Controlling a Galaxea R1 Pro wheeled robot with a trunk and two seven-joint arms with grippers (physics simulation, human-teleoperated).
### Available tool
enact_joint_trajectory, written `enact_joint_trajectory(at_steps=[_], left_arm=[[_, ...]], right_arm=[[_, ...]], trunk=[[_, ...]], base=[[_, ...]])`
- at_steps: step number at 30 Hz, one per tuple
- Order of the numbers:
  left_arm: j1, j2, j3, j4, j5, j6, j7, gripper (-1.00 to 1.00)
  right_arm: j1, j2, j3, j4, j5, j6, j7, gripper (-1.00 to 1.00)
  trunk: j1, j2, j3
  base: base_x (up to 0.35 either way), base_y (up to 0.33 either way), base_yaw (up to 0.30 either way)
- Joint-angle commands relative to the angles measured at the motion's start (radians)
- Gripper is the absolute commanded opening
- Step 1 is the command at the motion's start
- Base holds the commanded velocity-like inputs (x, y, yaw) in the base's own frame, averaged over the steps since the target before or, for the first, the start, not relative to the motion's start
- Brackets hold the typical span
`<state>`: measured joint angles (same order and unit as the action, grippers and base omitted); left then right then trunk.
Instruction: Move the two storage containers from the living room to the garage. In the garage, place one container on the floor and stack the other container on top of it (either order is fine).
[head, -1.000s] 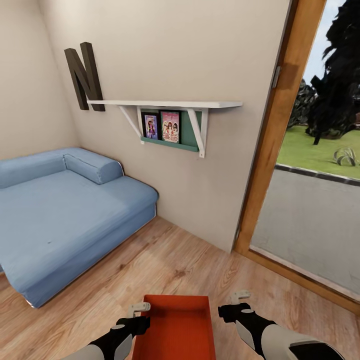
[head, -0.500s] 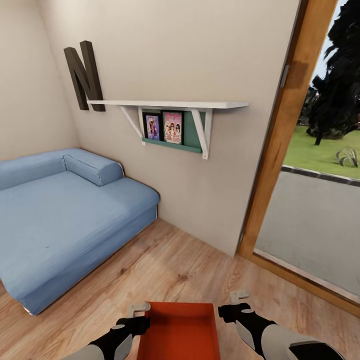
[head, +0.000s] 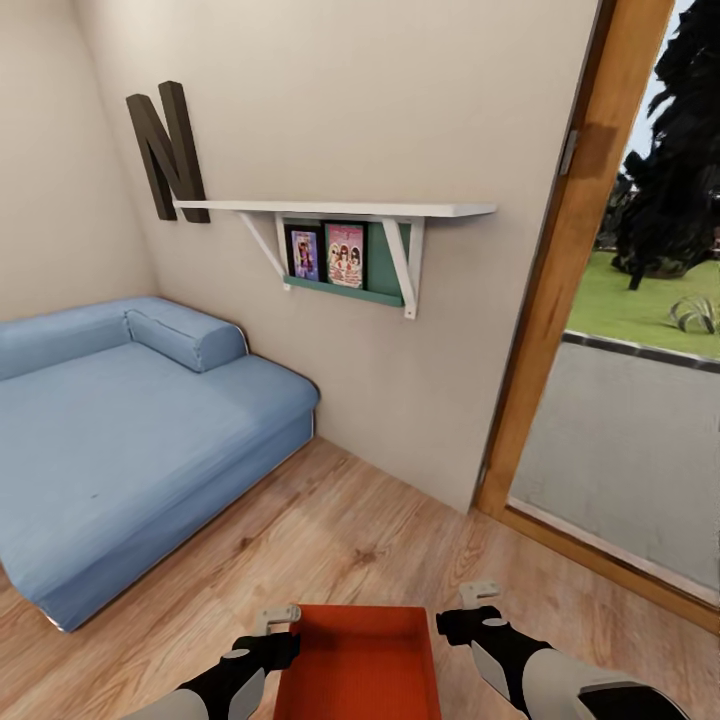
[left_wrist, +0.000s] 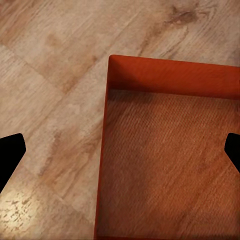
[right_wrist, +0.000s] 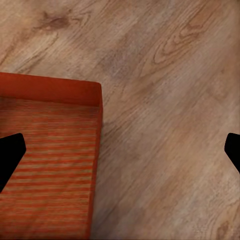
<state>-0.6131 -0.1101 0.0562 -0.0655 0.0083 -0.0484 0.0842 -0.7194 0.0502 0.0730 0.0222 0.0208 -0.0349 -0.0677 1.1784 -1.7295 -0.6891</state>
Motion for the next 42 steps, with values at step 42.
enact_joint_trajectory(at_steps=[42], left_arm=[[-0.001, 0.0, 0.005, 0.001, 0.001, -0.004, 0.002, 1.0]], right_arm=[[0.0, 0.0, 0.007, 0.002, 0.002, -0.003, -0.004, 1.0]], trunk=[[0.0, 0.0, 0.003]], base=[[0.0, 0.0, -0.045]])
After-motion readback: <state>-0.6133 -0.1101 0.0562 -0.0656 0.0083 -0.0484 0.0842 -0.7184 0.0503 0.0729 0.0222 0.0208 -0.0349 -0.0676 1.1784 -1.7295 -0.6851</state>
